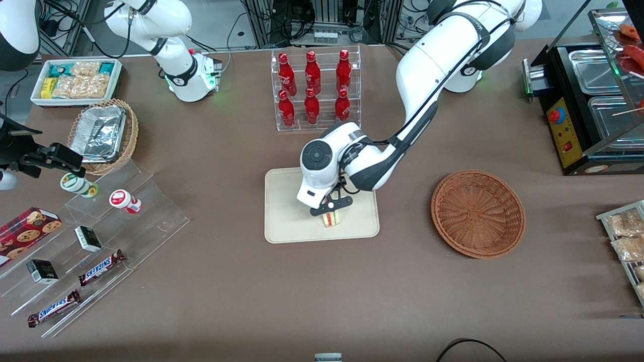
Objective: Place sandwich from basket to tray
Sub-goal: 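Carry the sandwich over the cream tray and lower it down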
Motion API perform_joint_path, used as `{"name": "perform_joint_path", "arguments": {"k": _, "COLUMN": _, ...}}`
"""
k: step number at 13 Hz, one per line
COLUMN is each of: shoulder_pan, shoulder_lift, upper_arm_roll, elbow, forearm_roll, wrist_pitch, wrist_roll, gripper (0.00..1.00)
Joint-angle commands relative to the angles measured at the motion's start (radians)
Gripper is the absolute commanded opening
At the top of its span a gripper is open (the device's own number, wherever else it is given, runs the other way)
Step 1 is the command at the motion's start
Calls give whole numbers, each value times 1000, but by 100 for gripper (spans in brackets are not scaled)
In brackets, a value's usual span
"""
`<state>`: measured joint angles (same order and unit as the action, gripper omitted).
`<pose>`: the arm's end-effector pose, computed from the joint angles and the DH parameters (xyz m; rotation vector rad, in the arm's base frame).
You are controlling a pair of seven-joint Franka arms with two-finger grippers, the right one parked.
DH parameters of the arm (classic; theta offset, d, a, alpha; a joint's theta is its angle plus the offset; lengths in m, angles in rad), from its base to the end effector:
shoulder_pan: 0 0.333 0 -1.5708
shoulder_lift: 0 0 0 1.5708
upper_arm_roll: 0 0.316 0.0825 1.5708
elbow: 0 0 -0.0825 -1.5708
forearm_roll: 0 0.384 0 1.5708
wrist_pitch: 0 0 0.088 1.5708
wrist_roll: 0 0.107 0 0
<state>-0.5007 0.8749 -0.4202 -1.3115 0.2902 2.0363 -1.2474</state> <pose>0.5110 -0.5274 0.2338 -3.0675 -0.4785 0.1517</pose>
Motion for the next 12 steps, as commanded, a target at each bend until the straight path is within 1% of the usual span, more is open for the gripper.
{"name": "perform_joint_path", "arguments": {"k": 1, "shoulder_pan": -12, "shoulder_lift": 0, "upper_arm_roll": 6, "elbow": 43, "forearm_roll": 17, "wrist_pitch": -22, "wrist_roll": -35, "gripper": 100}}
{"name": "perform_joint_path", "arguments": {"k": 4, "shoulder_pan": -10, "shoulder_lift": -59, "upper_arm_roll": 4, "elbow": 57, "forearm_roll": 11, "wrist_pitch": -53, "wrist_roll": -49, "gripper": 100}}
{"name": "perform_joint_path", "arguments": {"k": 7, "shoulder_pan": 2, "shoulder_lift": -79, "upper_arm_roll": 4, "elbow": 110, "forearm_roll": 7, "wrist_pitch": -146, "wrist_roll": -35, "gripper": 100}}
{"name": "perform_joint_path", "arguments": {"k": 10, "shoulder_pan": 43, "shoulder_lift": -117, "upper_arm_roll": 3, "elbow": 110, "forearm_roll": 6, "wrist_pitch": -179, "wrist_roll": 37, "gripper": 100}}
{"name": "perform_joint_path", "arguments": {"k": 12, "shoulder_pan": 86, "shoulder_lift": -152, "upper_arm_roll": 3, "elbow": 100, "forearm_roll": 6, "wrist_pitch": -252, "wrist_roll": 54, "gripper": 100}}
